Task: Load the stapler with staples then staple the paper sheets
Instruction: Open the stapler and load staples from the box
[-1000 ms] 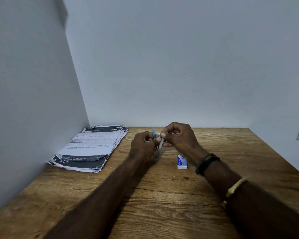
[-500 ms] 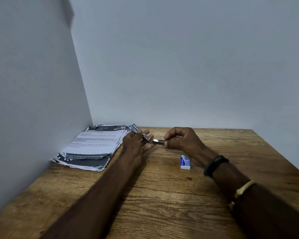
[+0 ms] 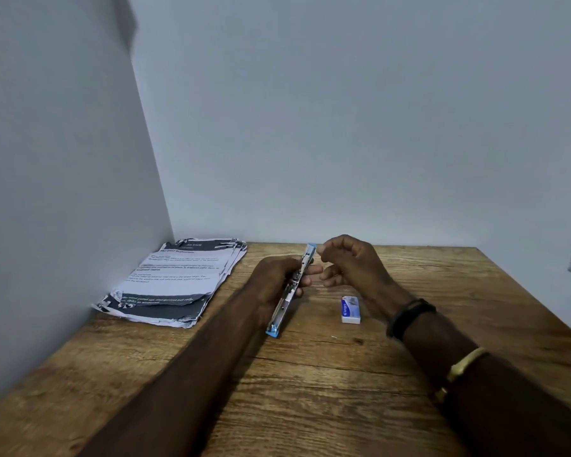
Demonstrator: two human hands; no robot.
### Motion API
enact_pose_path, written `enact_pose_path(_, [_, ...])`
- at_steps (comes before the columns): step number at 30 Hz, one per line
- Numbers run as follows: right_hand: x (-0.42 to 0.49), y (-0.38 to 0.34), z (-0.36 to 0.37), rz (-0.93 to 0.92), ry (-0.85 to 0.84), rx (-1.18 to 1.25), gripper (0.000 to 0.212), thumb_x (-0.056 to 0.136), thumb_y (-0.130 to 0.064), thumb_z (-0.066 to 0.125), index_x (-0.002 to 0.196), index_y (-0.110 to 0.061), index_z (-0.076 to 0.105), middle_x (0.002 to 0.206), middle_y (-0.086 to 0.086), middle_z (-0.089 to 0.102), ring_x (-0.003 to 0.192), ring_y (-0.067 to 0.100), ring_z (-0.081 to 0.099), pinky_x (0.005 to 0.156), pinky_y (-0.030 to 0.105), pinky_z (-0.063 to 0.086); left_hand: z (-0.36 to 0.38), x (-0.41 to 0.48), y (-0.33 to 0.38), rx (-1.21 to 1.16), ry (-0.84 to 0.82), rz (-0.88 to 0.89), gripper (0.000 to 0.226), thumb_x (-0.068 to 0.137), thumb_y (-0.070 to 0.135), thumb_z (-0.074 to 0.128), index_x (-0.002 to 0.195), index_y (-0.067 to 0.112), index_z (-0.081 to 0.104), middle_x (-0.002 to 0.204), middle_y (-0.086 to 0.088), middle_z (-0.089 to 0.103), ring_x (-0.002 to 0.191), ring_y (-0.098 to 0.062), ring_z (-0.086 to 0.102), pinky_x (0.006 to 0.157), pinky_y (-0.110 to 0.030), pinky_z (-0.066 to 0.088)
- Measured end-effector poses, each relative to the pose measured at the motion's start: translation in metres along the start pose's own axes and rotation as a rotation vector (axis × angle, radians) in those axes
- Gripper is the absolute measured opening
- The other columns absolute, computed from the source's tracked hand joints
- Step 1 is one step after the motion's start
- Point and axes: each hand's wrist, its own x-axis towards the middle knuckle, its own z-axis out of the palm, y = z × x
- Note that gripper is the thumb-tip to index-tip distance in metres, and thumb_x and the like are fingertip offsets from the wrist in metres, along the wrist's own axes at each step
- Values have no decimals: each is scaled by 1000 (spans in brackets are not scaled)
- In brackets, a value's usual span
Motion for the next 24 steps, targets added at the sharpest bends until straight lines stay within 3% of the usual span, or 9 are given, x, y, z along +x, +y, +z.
enact_pose_path(3, [0, 1, -6, 19, 19, -25, 23, 90, -18, 78, 106, -4, 69, 88, 10, 75, 61, 19, 68, 50, 29, 56, 1, -1, -2, 173, -51, 19, 22, 96, 8, 49, 95, -2, 69, 100, -24, 77, 54, -14, 59, 43, -21, 44])
enact_pose_path(8, [1, 3, -10, 20, -14, -27, 14, 87, -4, 77, 100, -2, 71, 75, 9, 74, 60, 17, 70, 47, 26, 56, 3, -3, -8, 396, -47, 84, 29, 95, 20, 57, 95, -4, 75, 90, -17, 79, 47, -9, 57, 44, -20, 39])
enact_pose_path(17, [-5, 0, -7, 26, -76, -21, 12, 85, -1, 78, 96, -2, 72, 71, 17, 74, 56, 17, 71, 49, 25, 58, 1, -7, -9, 505, 24, 136, 44, 91, 35, 60, 93, -6, 74, 80, -15, 78, 44, -12, 53, 44, -20, 34])
enact_pose_path(24, [-4, 2, -8, 59, -59, -14, 9, 84, -2, 80, 91, -4, 75, 70, 17, 75, 59, 19, 73, 57, 26, 61, 4, -10, -7, 500, -3, 95, 35, 93, 23, 51, 90, -5, 73, 81, -16, 79, 45, -12, 57, 42, -18, 36])
